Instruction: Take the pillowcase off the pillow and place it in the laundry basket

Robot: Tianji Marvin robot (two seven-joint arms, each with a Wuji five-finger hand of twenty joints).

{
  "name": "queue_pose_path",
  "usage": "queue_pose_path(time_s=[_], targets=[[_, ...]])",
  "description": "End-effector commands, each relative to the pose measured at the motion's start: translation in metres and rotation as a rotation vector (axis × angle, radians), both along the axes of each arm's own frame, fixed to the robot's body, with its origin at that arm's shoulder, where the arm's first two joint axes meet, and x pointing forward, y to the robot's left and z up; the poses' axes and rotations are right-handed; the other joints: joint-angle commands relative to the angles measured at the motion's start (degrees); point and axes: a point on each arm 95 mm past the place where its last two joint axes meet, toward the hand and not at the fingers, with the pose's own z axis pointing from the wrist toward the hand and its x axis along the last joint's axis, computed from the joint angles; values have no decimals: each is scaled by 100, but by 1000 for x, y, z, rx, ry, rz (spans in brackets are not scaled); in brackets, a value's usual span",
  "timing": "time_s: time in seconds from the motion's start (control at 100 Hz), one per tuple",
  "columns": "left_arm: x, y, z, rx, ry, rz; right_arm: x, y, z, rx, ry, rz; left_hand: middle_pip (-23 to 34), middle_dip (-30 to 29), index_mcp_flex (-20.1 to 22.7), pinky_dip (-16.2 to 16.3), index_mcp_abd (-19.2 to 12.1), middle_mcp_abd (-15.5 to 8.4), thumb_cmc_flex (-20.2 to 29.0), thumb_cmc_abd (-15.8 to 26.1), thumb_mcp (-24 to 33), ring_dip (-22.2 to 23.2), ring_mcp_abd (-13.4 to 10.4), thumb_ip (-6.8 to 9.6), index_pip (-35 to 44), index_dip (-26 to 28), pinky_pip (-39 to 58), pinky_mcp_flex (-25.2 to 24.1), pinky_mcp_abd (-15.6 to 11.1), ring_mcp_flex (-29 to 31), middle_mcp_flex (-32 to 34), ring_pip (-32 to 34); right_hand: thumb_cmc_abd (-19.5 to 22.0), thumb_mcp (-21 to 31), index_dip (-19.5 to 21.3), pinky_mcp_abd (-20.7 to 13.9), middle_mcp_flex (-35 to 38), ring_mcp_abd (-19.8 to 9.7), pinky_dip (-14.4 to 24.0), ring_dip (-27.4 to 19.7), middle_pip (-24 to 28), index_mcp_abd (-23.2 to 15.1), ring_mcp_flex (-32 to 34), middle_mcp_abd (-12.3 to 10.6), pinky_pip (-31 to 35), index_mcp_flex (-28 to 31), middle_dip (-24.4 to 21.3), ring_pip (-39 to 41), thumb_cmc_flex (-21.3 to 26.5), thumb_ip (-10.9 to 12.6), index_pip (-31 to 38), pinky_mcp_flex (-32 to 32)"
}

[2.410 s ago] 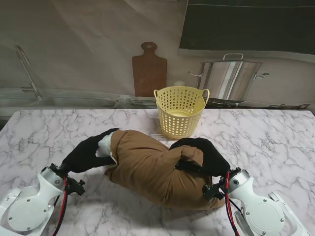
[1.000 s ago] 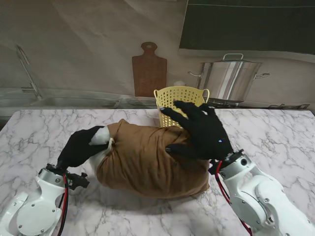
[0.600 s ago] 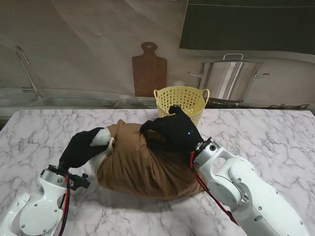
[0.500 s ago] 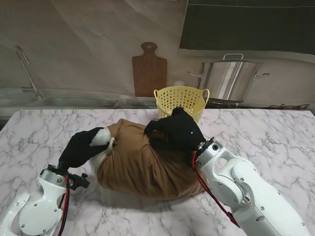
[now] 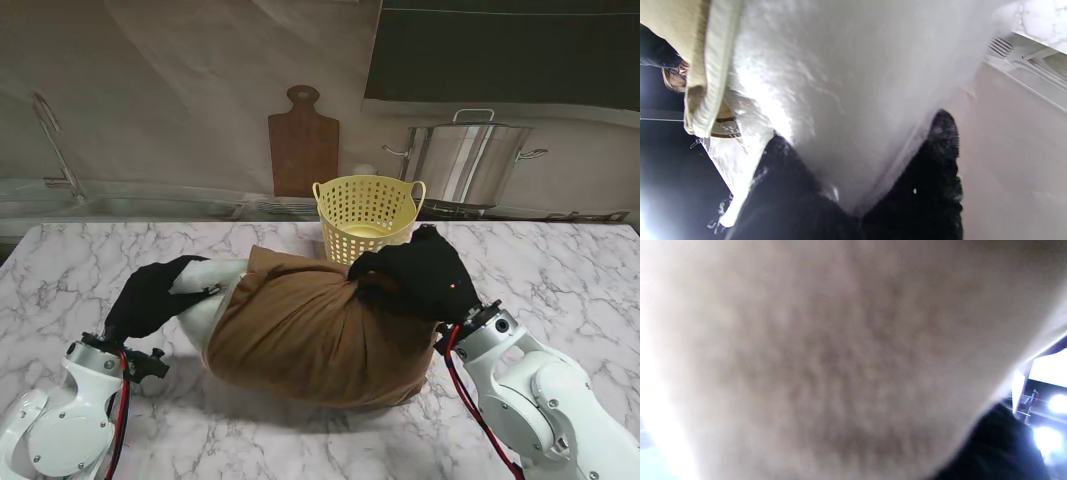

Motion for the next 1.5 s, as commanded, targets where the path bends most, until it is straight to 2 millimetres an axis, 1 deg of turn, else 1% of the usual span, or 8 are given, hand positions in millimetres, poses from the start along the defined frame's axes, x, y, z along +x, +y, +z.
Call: queue_pose_path(time_s=[0.0, 0.34, 0.62, 0.69, 0.8, 1.0, 1.26, 1.49], targets=[[1, 11, -13, 19, 44, 37, 0, -14, -5, -20, 9, -42, 193, 150, 404, -53, -54, 17, 887, 42, 735, 108, -88, 279, 423, 325, 1198, 18, -274, 127, 278, 234, 130, 817, 572, -102, 552, 46, 122, 201, 1157, -321, 266, 12, 68, 689, 430, 372, 633, 152, 956, 4], [5, 28, -14, 29, 28, 109, -12, -48, -17, -10, 19, -102, 194, 151, 386, -55, -47, 32, 886, 52, 745, 104, -76, 270, 425, 371, 1200, 22, -270, 126, 272, 244, 137, 806, 628, -114, 550, 7, 127, 201, 1089, -423, 251, -35, 87, 706, 440, 351, 593, 117, 868, 34], [4, 21, -13, -15, 14, 115, -6, -43, -25, 70, 72, -43, 12, 64, 244, -139, 17, -45, 886, 268, 610, 1, -37, 231, 135, 137, 925, -292, -220, -160, -20, -14, 203, 750, 568, -100, 503, 38, 112, 136, 819, -461, 173, -45, 70, 652, 323, 187, 643, 123, 769, 14], [4, 21, -10, -36, 6, 114, -3, -39, -25, 69, 78, -27, -342, -508, -159, -215, 121, 177, 832, 434, 35, -140, 141, 276, -525, -335, 403, -772, -64, -676, -769, -516, 211, 750, 574, -102, 507, 25, 109, 130, 802, -467, 179, -46, 67, 660, 328, 168, 649, 124, 765, 12], [4, 22, -3, -63, -14, 91, 0, -35, -24, 74, 86, -12, -1096, -1166, -814, -349, 192, 496, -273, 890, -131, -330, 459, 261, -1899, -1053, -553, -1769, 190, -1799, -2415, -1165, 219, 752, 579, -102, 505, 27, 105, 126, 789, -478, 169, -42, 64, 668, 336, 152, 658, 124, 756, 13], [2, 20, 25, -90, -102, 5, 6, -30, -24, 71, 97, -1, -1894, -1668, -2138, -789, 207, 698, -1636, 949, -189, -933, 847, 229, -2488, -1637, -2080, -2882, 691, -3577, -4481, -2084, 236, 756, 591, -83, 500, 31, 91, 127, 762, -481, 168, -28, 44, 675, 353, 135, 671, 125, 731, 0], [8, -9, 54, -20, -111, -168, 13, -21, -25, 72, 116, 30, -2089, -2257, -2876, -1114, 157, 711, -2262, 449, -159, -1278, 1033, 230, -2909, -2107, -2914, -3056, 672, -4276, -5566, -2355, 243, 750, 603, -65, 501, 43, 80, 131, 742, -479, 166, -22, 30, 680, 371, 124, 674, 122, 707, -16], [24, -29, 46, 57, -28, -192, 17, -14, -26, 75, 126, 55, -2030, -2266, -3010, -1098, 243, 833, -1780, 55, -59, -1314, 830, 282, -2939, -2264, -2933, -2956, 351, -4302, -5476, -2316, 251, 744, 615, -36, 505, 43, 67, 133, 729, -475, 162, -24, 15, 685, 383, 115, 679, 121, 690, -34]])
